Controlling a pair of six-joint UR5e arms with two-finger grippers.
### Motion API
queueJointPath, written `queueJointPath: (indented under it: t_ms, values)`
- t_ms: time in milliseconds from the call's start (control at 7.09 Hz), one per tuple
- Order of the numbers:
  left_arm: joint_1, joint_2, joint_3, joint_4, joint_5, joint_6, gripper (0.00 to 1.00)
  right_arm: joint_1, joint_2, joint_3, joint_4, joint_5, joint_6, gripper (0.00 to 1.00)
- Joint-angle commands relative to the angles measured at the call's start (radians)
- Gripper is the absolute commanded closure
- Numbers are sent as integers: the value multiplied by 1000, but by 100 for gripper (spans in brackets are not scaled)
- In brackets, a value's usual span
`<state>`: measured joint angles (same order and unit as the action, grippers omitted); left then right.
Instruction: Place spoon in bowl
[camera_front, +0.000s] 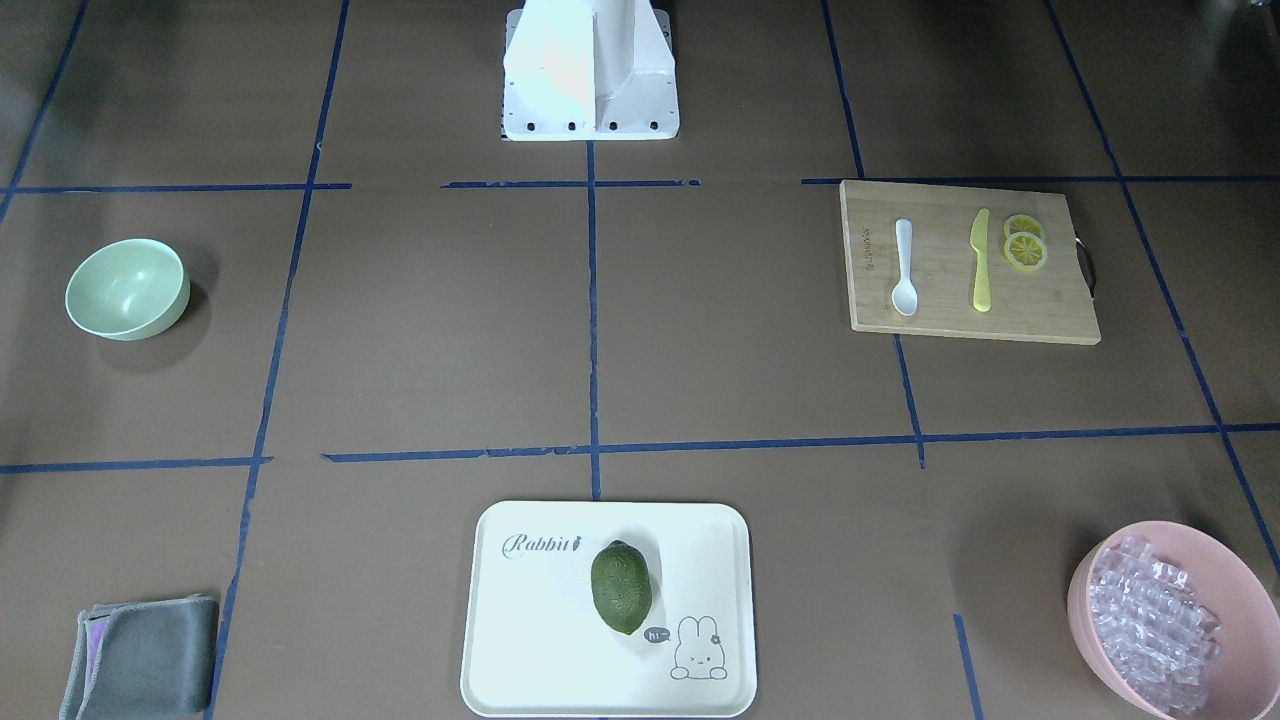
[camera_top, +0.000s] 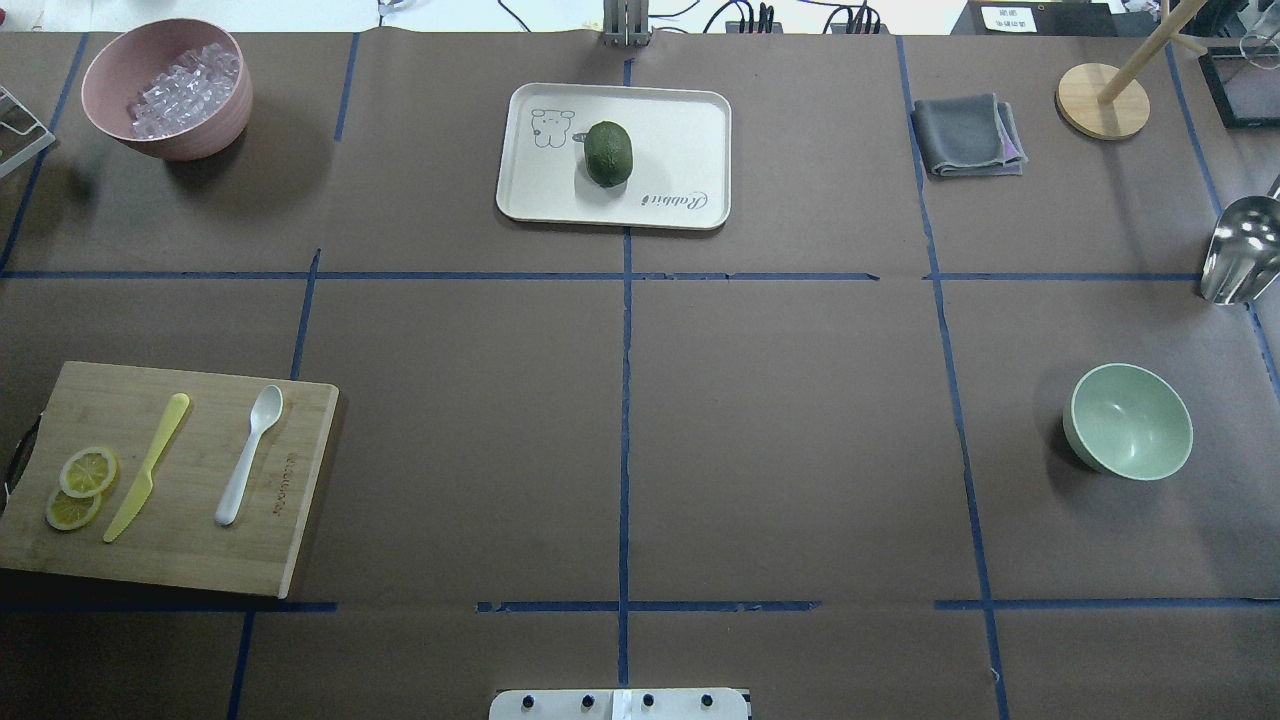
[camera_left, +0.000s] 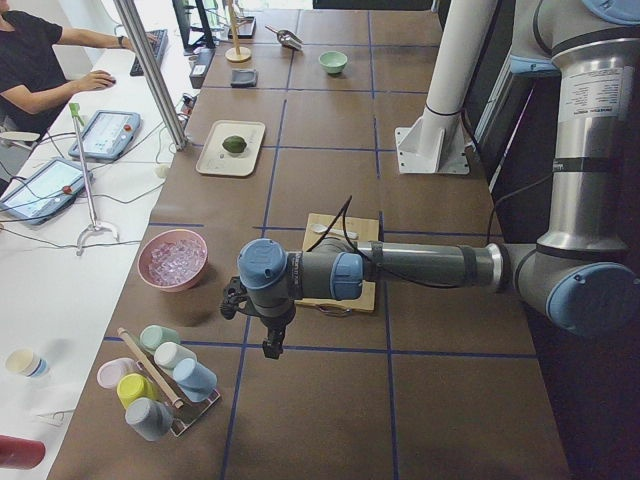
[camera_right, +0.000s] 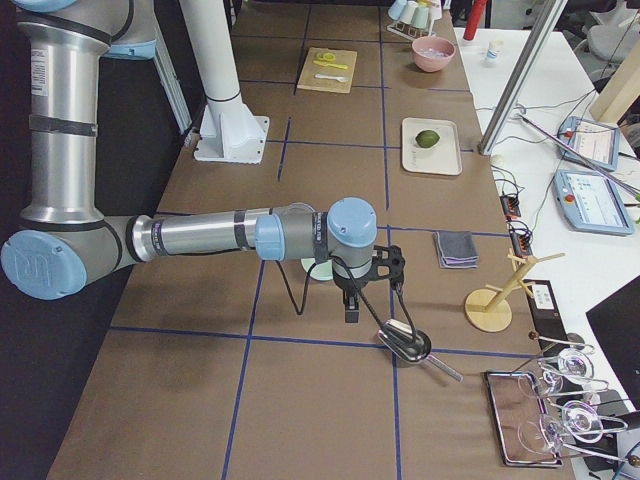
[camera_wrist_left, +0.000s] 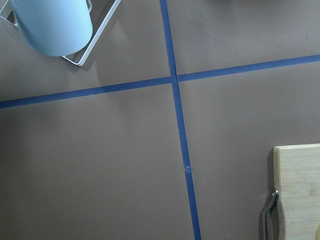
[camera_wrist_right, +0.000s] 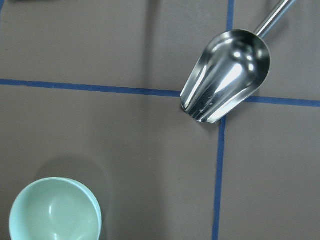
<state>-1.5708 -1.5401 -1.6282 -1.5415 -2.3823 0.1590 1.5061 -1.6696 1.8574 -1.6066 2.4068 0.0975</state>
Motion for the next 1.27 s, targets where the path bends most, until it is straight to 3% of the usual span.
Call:
queueJointPath:
  t_ms: [0,141,282,423,705,846,1128]
  values:
    - [0,0,-8,0,0,-1,0,-87,-72,49,143,-11,210,0]
    - [0,0,-10,0,0,-1,0,-153,-114,48,345,-34,408,0]
    - [0,0,-10,0,0,-1,0,-249,-145,46,461,-70,583,0]
    - [0,-2,-10,0,0,-1,0,-350,-162,46,556,-165,700,0]
    - [0,-3,-10,0,0,-1,0,-545,-162,43,620,-283,876,0]
    - [0,-5,-10,0,0,-3,0,-585,-164,28,622,-325,890,0]
    - [0,-9,-10,0,0,-3,0,-587,-182,5,625,-319,874,0]
